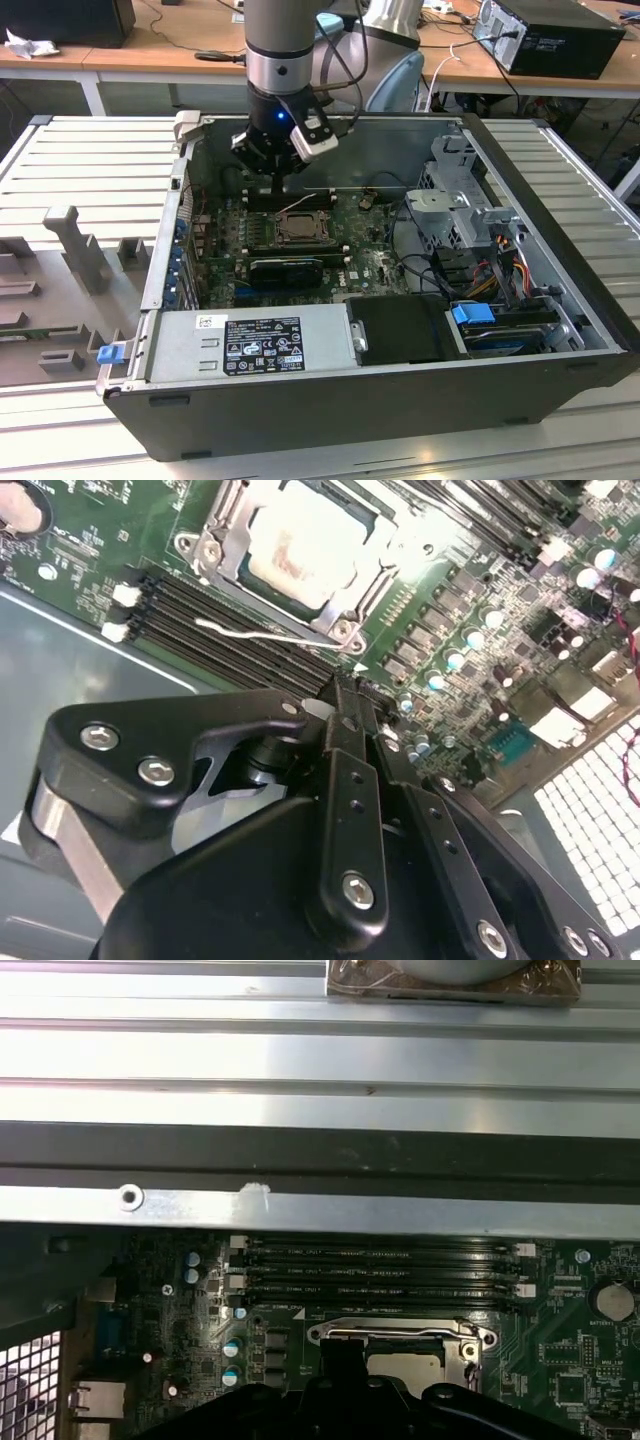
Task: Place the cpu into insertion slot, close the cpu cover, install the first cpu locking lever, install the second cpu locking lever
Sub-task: 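Install the first cpu locking lever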
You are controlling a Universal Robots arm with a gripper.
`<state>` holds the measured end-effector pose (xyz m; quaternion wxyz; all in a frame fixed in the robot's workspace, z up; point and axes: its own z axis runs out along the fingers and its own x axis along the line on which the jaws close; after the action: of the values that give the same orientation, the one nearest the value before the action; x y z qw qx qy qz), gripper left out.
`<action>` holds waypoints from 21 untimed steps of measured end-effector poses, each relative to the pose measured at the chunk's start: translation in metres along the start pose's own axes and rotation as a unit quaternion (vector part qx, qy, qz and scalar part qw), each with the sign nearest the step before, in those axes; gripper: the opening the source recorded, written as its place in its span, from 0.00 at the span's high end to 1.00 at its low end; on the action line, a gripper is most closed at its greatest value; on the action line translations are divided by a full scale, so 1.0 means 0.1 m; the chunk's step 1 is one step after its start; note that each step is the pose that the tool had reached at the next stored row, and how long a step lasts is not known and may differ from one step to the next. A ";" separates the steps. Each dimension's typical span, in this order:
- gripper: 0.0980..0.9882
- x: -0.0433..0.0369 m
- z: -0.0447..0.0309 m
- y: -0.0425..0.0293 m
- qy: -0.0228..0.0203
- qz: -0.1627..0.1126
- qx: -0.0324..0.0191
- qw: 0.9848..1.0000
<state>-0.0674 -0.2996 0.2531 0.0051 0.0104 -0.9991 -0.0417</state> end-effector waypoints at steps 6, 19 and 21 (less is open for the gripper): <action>0.99 -0.036 0.012 -0.011 0.000 0.000 -0.016 1.000; 0.99 -0.183 0.062 -0.026 -0.001 0.000 -0.032 0.999; 0.99 -0.228 0.075 -0.028 -0.001 0.000 -0.036 0.999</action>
<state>-0.0446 -0.3013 0.2453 0.0049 0.0102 -0.9969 -0.0774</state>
